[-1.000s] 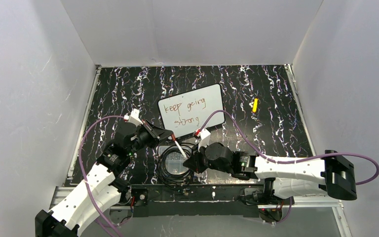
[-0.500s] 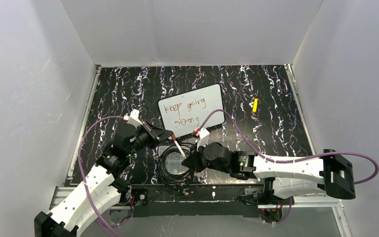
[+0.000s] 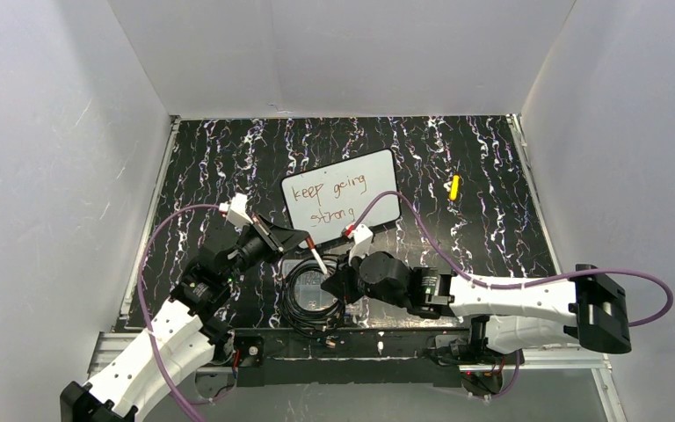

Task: Write a sentence on the whiteboard
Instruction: Close the whiteboard marker at the center of the board.

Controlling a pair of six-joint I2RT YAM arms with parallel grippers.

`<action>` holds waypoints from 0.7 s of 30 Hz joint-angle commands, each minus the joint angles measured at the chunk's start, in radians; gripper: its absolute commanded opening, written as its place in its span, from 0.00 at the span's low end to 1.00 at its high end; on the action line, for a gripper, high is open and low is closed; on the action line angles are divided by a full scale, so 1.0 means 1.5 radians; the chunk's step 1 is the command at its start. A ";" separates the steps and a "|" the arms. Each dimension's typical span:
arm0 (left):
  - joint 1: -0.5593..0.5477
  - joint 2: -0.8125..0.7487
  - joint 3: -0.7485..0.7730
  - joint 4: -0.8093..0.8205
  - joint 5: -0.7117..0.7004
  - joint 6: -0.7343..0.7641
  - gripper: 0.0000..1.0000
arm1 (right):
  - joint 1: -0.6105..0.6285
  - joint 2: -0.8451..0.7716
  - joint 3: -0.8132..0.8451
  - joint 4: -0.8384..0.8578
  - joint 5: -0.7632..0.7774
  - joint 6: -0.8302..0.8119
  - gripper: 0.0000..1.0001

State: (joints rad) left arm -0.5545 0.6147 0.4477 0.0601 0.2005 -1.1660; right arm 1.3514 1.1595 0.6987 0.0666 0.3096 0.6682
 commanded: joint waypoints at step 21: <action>-0.018 -0.068 -0.065 -0.008 0.147 0.073 0.00 | -0.015 0.062 0.105 0.130 0.121 -0.049 0.01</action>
State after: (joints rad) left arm -0.5507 0.5404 0.3870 0.1101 0.2184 -1.0687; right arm 1.3579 1.2472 0.7631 0.0620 0.3683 0.6228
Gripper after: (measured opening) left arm 0.068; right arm 0.143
